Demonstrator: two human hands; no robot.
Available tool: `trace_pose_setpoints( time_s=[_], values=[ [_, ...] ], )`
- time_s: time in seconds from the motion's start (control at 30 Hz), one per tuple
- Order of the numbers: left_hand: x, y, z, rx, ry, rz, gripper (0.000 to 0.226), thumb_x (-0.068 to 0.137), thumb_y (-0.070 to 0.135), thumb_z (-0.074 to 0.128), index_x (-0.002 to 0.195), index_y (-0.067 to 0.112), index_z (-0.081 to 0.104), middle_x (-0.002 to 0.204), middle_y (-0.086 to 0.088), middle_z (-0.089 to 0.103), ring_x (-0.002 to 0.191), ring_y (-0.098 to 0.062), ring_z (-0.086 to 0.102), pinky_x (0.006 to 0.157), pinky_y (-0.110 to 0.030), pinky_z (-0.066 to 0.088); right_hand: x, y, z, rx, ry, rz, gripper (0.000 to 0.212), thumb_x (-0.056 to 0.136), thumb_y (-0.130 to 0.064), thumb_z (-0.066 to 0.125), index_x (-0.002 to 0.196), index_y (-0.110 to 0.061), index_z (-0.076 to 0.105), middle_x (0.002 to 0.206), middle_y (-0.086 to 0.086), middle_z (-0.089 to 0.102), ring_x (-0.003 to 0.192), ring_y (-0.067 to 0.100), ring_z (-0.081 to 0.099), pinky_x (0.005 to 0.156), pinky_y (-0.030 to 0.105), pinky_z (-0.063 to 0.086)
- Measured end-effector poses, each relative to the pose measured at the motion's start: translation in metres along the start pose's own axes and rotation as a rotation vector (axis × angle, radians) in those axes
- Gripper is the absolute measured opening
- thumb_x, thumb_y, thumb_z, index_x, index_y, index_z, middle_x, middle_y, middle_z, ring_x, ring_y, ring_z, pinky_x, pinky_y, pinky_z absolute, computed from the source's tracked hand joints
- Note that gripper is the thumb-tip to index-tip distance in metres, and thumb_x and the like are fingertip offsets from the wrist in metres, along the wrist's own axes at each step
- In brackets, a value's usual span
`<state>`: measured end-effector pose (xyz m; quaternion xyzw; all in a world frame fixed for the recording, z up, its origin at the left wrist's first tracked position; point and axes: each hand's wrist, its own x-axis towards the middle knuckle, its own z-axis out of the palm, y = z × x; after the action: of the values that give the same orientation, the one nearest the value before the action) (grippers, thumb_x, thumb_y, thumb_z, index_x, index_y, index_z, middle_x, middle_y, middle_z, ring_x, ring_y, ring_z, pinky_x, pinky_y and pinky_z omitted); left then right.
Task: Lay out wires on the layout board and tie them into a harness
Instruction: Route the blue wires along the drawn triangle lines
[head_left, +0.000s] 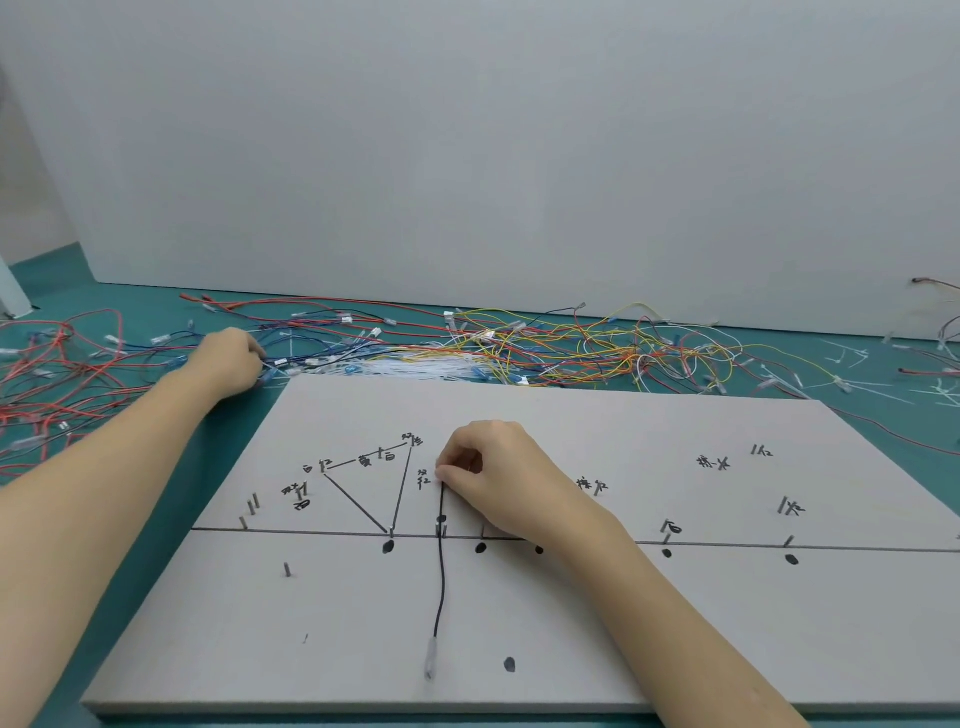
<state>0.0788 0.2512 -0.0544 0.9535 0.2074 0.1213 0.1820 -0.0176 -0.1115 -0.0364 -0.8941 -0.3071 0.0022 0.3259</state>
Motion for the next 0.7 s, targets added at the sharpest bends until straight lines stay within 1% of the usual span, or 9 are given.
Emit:
trace_pose_setpoints(
  time_s=[0.13, 0.23, 0.27, 0.3, 0.37, 0.4, 0.5, 0.6, 0.7],
  values=[
    [-0.001, 0.001, 0.000, 0.002, -0.014, -0.014, 0.028, 0.092, 0.000, 0.048, 0.108, -0.003, 0.071, 0.120, -0.024, 0.064, 0.113, -0.042, 0.055, 0.097, -0.040, 0.042, 0.000, 0.000, 0.000, 0.003, 0.003, 0.001, 0.011, 0.088, -0.017, 0.061, 0.088, -0.016, 0.072, 0.085, -0.006, 0.067, 0.080, 0.008, 0.057, 0.074, 0.022, 0.047],
    [-0.004, 0.002, 0.001, 0.005, -0.028, -0.005, 0.023, 0.093, 0.002, 0.049, 0.094, -0.004, 0.071, 0.104, -0.025, 0.066, 0.100, -0.039, 0.056, 0.091, -0.037, 0.041, -0.001, 0.000, 0.000, 0.004, 0.001, -0.001, 0.011, 0.088, -0.017, 0.060, 0.088, -0.016, 0.072, 0.085, -0.005, 0.067, 0.079, 0.009, 0.057, 0.074, 0.023, 0.047],
    [-0.005, 0.003, 0.001, -0.004, -0.018, -0.001, 0.023, 0.092, 0.002, 0.049, 0.092, -0.003, 0.071, 0.101, -0.025, 0.066, 0.098, -0.039, 0.056, 0.090, -0.037, 0.041, 0.000, 0.000, 0.000, 0.003, 0.000, 0.000, 0.012, 0.088, -0.017, 0.060, 0.088, -0.016, 0.072, 0.085, -0.006, 0.067, 0.079, 0.008, 0.057, 0.073, 0.023, 0.047],
    [-0.007, 0.004, 0.002, -0.031, 0.005, 0.000, 0.024, 0.092, 0.001, 0.049, 0.095, -0.003, 0.072, 0.103, -0.025, 0.067, 0.100, -0.040, 0.056, 0.091, -0.037, 0.042, 0.000, 0.000, 0.000, 0.002, 0.000, 0.001, 0.012, 0.088, -0.017, 0.060, 0.088, -0.015, 0.072, 0.085, -0.006, 0.067, 0.079, 0.008, 0.057, 0.073, 0.022, 0.047],
    [-0.009, 0.007, 0.002, -0.104, 0.107, -0.006, 0.027, 0.090, 0.000, 0.050, 0.107, -0.002, 0.071, 0.112, -0.022, 0.068, 0.109, -0.041, 0.057, 0.095, -0.040, 0.044, 0.000, 0.000, 0.000, 0.002, 0.000, 0.004, 0.012, 0.088, -0.017, 0.060, 0.088, -0.016, 0.072, 0.084, -0.008, 0.066, 0.079, 0.007, 0.057, 0.073, 0.021, 0.046],
    [-0.010, 0.009, 0.000, -0.141, 0.175, -0.006, 0.029, 0.089, -0.001, 0.051, 0.109, -0.001, 0.071, 0.113, -0.022, 0.069, 0.110, -0.040, 0.058, 0.096, -0.041, 0.044, 0.000, 0.000, 0.000, 0.003, 0.000, 0.004, 0.012, 0.088, -0.017, 0.060, 0.088, -0.016, 0.072, 0.084, -0.008, 0.066, 0.079, 0.007, 0.057, 0.073, 0.021, 0.046],
    [-0.012, 0.015, -0.006, -0.317, 0.334, 0.020, 0.022, 0.086, -0.001, 0.058, 0.100, 0.001, 0.075, 0.100, -0.019, 0.073, 0.098, -0.032, 0.064, 0.092, -0.036, 0.049, 0.000, 0.000, 0.000, 0.005, -0.003, 0.006, 0.012, 0.088, -0.017, 0.060, 0.087, -0.017, 0.072, 0.084, -0.008, 0.066, 0.079, 0.008, 0.057, 0.073, 0.022, 0.047],
    [-0.015, 0.028, -0.016, -0.557, 0.378, -0.007, 0.014, 0.081, 0.001, 0.069, 0.092, 0.005, 0.076, 0.091, -0.013, 0.073, 0.081, -0.018, 0.062, 0.081, -0.025, 0.046, 0.001, 0.001, 0.000, 0.004, -0.004, 0.011, 0.011, 0.088, -0.017, 0.061, 0.087, -0.017, 0.071, 0.084, -0.008, 0.066, 0.080, 0.008, 0.057, 0.074, 0.023, 0.047],
    [-0.014, 0.042, -0.023, -0.747, 0.422, -0.013, 0.016, 0.083, 0.001, 0.069, 0.095, 0.012, 0.068, 0.092, -0.009, 0.069, 0.079, -0.017, 0.063, 0.078, -0.030, 0.053, 0.000, 0.001, 0.001, 0.002, -0.002, 0.009, 0.011, 0.088, -0.018, 0.061, 0.087, -0.017, 0.072, 0.085, -0.007, 0.067, 0.079, 0.007, 0.057, 0.073, 0.022, 0.046]
  ],
)
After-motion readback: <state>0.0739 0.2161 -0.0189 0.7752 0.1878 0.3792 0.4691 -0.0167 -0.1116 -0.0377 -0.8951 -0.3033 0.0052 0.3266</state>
